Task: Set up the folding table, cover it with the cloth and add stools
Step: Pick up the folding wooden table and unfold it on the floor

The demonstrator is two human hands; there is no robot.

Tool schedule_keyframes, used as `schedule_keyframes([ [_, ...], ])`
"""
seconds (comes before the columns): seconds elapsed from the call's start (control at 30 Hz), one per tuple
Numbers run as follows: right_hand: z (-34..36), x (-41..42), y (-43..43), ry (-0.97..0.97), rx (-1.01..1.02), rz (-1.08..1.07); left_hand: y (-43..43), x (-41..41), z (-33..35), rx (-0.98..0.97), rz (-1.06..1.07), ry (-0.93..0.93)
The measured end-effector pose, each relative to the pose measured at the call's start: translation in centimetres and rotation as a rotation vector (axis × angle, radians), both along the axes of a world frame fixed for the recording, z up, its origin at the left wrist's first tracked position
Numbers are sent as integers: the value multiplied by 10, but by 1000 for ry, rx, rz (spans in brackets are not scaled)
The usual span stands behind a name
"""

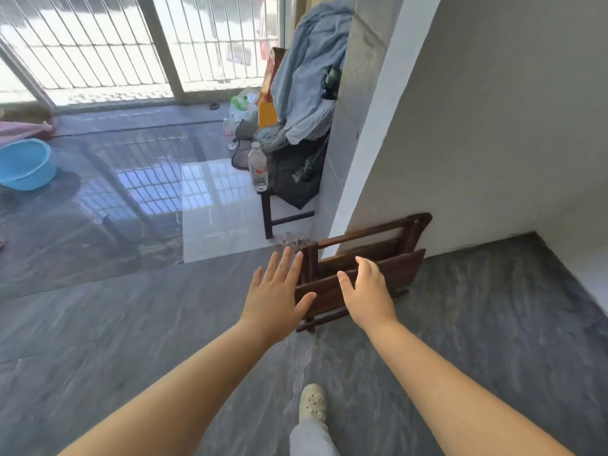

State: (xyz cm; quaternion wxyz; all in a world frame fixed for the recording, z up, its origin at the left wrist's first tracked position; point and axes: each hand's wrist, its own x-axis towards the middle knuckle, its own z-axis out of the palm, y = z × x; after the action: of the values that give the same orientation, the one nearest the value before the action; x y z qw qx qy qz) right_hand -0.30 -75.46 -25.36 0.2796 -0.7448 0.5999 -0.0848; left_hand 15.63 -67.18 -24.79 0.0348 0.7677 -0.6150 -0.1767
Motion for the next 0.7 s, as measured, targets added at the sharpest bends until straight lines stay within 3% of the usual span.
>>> schedule_keyframes([
  [0.3, -122, 31, -120, 105, 88, 114, -130, 34, -125, 115, 5, 33],
  [0.7, -245, 57, -187, 316, 48, 358, -216, 50, -256, 143, -158, 79],
])
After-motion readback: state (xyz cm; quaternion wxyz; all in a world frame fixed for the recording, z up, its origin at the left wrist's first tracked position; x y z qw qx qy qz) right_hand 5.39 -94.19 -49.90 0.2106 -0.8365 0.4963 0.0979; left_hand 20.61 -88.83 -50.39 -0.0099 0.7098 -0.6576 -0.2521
